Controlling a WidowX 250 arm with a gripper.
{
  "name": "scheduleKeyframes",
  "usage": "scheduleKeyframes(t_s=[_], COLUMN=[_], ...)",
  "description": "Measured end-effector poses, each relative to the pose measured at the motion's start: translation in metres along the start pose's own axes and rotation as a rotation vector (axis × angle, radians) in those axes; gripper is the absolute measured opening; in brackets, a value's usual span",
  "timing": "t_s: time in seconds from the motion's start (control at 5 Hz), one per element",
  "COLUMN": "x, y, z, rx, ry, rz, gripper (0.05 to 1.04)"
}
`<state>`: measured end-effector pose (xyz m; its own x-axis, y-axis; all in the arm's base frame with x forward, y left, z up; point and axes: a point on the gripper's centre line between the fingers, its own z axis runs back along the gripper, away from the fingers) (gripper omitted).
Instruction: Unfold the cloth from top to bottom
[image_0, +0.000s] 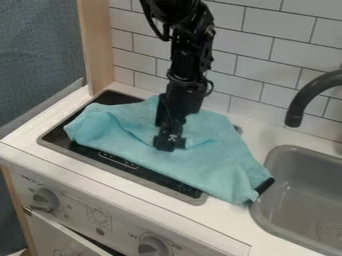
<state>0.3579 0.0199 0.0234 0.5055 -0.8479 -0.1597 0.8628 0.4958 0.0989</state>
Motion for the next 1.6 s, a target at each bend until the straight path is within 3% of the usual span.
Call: scheduleKeyframes(t_s=[0.2,0.6,0.8,1.0,1.4,1.6], x=[0.002,0.002,0.001,0.001,0.003,-0.007], y=[-0.001,0.000,-0.001,-0.001,-0.004,0.000], z=[-0.008,-0.008,-0.009,-0.009,0.001,0.020], rx=[-0.018,-0.018,-0.023,-0.033,-0.070,-0.065], ry=[0.015,0.012,0.011,0.007,-0.015,-0.052], rz=[-0.001,0.001,0.004,0.008,-0.009,-0.014], gripper=[0.942,0.352,0.171,0.079,0.057,0.055])
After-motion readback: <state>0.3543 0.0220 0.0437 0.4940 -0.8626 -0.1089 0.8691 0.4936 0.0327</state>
